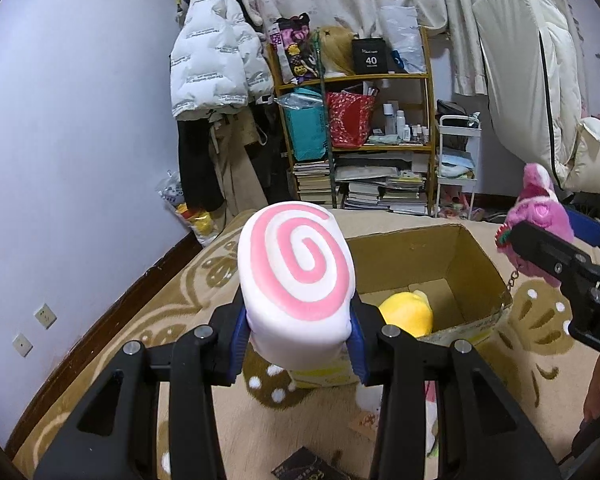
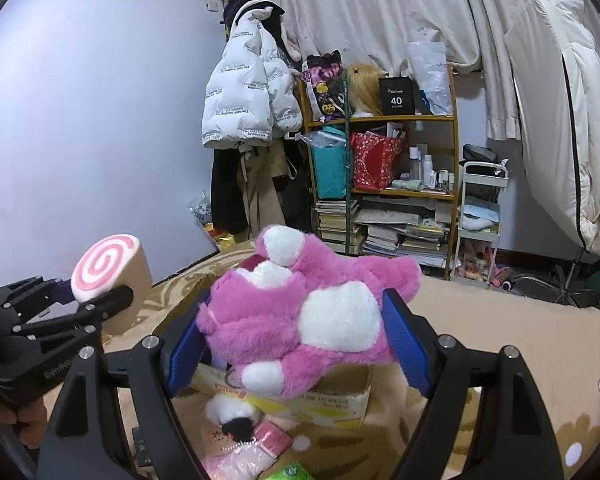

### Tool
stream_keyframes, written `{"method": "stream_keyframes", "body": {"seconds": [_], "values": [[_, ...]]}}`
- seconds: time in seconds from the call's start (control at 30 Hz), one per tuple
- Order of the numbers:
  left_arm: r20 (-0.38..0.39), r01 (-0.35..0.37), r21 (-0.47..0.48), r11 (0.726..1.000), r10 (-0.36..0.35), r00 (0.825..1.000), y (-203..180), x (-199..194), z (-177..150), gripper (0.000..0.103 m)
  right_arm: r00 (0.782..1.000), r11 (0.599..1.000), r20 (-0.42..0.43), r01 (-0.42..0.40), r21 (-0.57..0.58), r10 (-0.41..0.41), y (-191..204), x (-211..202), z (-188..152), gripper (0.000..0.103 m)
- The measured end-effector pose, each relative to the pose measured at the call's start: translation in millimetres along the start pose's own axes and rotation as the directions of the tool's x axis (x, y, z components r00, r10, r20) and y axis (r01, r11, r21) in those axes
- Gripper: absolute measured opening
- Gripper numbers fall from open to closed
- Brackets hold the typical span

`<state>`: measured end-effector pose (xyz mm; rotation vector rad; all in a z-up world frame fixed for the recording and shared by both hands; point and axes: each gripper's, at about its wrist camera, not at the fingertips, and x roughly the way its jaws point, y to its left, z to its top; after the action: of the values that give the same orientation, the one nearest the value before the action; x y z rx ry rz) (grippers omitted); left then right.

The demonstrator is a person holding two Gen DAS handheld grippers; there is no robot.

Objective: Organize soft objects
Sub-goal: 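Lift the pink-swirl plush with the left tool while the right tool carries the pink bear over the box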

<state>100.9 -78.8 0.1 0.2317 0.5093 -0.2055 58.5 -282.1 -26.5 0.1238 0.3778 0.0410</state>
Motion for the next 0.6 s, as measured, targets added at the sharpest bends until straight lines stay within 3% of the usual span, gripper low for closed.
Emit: {"method": "stream_keyframes", "body": {"seconds": [0.6], "values": [[-0.042, 0.042, 0.028, 0.999, -0.040, 0.998, -22.0, 47.1, 3.0, 0.040, 0.999, 0.999, -0.035, -0.037, 0.037, 0.038, -20.1, 36.5, -2.2, 0.086]]}}
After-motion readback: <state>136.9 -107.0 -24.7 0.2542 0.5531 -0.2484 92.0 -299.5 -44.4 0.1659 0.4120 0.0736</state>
